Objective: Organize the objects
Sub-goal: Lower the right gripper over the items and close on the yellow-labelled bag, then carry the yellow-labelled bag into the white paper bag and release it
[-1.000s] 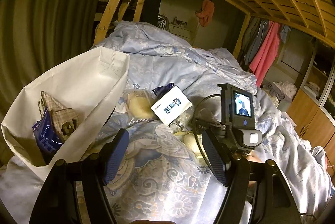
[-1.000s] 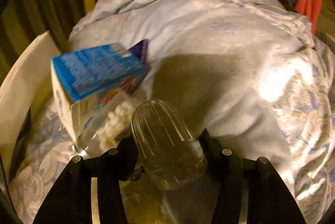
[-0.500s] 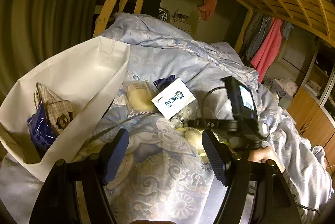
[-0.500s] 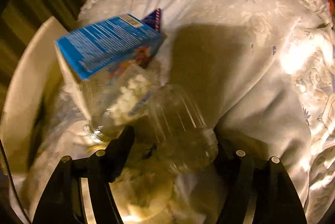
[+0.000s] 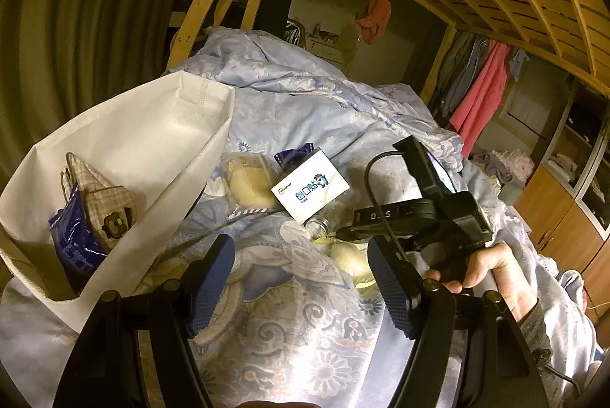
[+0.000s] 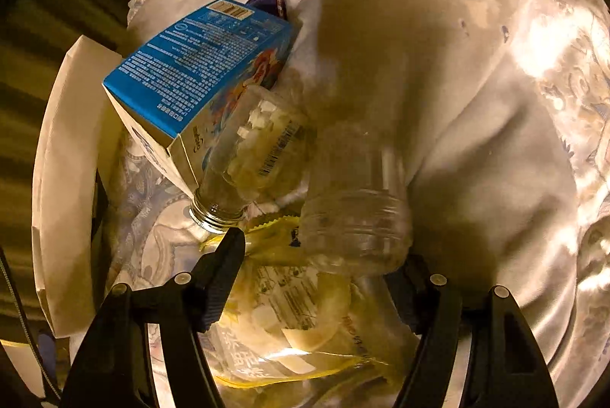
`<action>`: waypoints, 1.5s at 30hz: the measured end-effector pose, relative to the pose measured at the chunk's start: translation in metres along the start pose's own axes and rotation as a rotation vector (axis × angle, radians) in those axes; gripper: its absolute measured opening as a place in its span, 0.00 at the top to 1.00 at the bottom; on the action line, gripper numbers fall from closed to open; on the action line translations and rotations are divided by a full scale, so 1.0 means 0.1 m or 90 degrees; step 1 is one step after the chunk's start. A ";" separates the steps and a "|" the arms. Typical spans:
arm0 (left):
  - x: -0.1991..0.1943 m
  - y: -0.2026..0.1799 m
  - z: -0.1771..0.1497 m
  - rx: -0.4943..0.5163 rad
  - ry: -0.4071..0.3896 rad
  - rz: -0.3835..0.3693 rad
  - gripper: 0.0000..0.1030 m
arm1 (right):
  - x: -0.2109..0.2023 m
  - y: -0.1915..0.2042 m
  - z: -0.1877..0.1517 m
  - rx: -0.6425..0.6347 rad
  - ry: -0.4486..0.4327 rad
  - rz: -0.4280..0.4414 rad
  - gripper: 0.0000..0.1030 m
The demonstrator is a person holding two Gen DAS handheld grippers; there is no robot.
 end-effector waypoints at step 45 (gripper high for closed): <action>-0.09 0.20 0.04 -0.054 -0.025 -0.028 0.31 | -1.28 0.47 -0.44 -0.160 -0.129 -0.067 0.38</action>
Point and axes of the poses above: each gripper's, at about its wrist camera, not at the fingertips, and x roughly the way its jaws point, y to its left, z to its top, the point moved 8 cm from there along x, roughly the way its jaws point, and after that the axes turned 12 degrees about -z, right-handed, at the moved point
